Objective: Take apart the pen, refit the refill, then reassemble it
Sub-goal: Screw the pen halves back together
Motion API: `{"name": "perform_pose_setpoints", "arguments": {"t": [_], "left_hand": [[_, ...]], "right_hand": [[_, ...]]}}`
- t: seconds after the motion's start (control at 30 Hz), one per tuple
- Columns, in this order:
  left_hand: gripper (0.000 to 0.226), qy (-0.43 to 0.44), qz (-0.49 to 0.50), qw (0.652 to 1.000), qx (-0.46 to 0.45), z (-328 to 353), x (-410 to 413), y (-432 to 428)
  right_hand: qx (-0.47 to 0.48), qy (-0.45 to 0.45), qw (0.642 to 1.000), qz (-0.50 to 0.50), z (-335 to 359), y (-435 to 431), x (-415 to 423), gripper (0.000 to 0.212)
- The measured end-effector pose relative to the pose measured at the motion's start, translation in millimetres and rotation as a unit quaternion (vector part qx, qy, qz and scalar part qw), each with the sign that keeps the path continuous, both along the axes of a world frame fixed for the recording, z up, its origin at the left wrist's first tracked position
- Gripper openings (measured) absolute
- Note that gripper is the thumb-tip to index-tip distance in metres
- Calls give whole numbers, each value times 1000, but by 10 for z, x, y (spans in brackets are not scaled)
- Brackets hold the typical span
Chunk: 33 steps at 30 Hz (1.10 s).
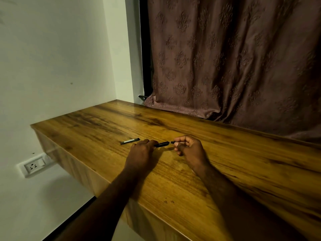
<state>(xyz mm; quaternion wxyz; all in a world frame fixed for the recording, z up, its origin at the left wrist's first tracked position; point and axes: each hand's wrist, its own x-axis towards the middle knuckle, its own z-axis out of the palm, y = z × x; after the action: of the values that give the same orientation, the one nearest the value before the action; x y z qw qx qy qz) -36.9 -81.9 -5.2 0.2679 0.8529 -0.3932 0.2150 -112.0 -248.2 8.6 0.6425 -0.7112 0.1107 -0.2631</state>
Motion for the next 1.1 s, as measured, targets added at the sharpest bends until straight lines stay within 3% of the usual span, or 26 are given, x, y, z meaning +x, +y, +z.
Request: {"name": "perform_pose_setpoints", "arguments": {"t": [0.2,0.8,1.1], "left_hand": [[21,2,-5,1000,-4,13,-9,-2],[35,1,-30,999,-26,44,-63,17],[25,-5,-36,999,-8,33,-31,23]], "right_hand": [[0,-3,1000,1,-1,-8,-6,14],[22,-1,999,30,-15,-9,0,11],[-9,20,999,38,-42,-2,24,6]]}}
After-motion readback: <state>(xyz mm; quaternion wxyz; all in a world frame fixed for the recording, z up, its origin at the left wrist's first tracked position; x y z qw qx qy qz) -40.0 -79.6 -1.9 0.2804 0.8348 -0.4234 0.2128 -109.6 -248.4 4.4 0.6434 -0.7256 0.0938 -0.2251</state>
